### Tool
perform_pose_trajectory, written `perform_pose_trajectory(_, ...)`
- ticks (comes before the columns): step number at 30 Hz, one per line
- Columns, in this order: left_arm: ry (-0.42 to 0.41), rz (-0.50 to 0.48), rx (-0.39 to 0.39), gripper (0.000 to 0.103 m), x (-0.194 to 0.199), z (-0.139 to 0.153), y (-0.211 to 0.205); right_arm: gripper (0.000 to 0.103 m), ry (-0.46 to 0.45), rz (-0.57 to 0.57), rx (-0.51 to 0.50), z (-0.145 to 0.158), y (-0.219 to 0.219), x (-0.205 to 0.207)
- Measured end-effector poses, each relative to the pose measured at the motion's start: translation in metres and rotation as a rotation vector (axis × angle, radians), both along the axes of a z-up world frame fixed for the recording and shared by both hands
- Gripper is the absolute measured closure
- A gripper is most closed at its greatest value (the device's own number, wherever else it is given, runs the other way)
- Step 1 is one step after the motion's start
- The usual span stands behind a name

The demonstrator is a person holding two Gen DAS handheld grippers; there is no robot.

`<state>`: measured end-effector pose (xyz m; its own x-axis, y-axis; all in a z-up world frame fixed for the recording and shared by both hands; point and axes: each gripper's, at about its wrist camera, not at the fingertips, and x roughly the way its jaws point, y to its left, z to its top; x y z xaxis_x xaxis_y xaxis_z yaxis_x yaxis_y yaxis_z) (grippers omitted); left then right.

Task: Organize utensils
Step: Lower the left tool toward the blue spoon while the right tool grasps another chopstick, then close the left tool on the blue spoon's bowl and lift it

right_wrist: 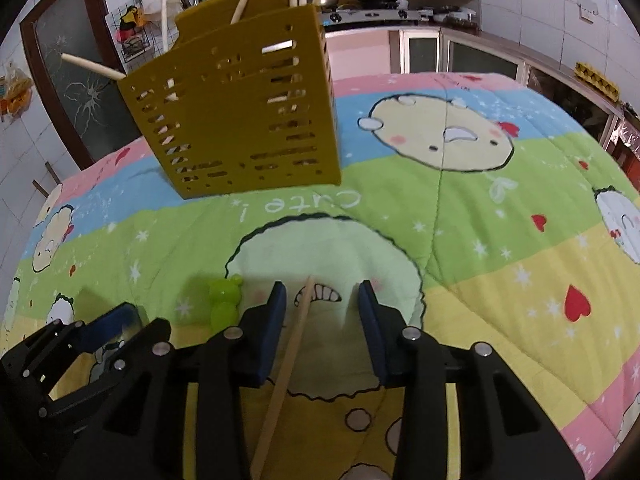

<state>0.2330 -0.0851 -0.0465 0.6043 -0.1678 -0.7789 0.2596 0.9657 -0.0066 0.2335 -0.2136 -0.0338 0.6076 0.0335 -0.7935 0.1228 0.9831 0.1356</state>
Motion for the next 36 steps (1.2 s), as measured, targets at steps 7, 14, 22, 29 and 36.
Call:
perform_pose_trajectory(7,-0.013,-0.025,0.017,0.067,0.000,0.000,-0.001,0.092,0.004,0.016,-0.049,-0.001,0.003,0.001)
perform_pose_trajectory(14,-0.046,-0.110,0.035,0.067,-0.005,0.004,0.001,0.093,-0.006,0.065,-0.057,0.003,0.000,-0.001)
perform_pose_trajectory(22,-0.032,-0.076,0.016,0.065,-0.003,0.002,0.013,0.093,-0.011,0.068,-0.094,0.001,-0.002,-0.005)
perform_pose_trajectory(29,-0.049,0.007,-0.003,0.040,-0.013,0.007,0.026,0.093,-0.018,0.060,-0.082,-0.002,-0.006,-0.014)
perform_pose_trajectory(36,-0.071,0.109,0.008,0.027,-0.017,0.012,0.034,0.092,-0.020,0.053,-0.066,-0.004,-0.011,-0.014)
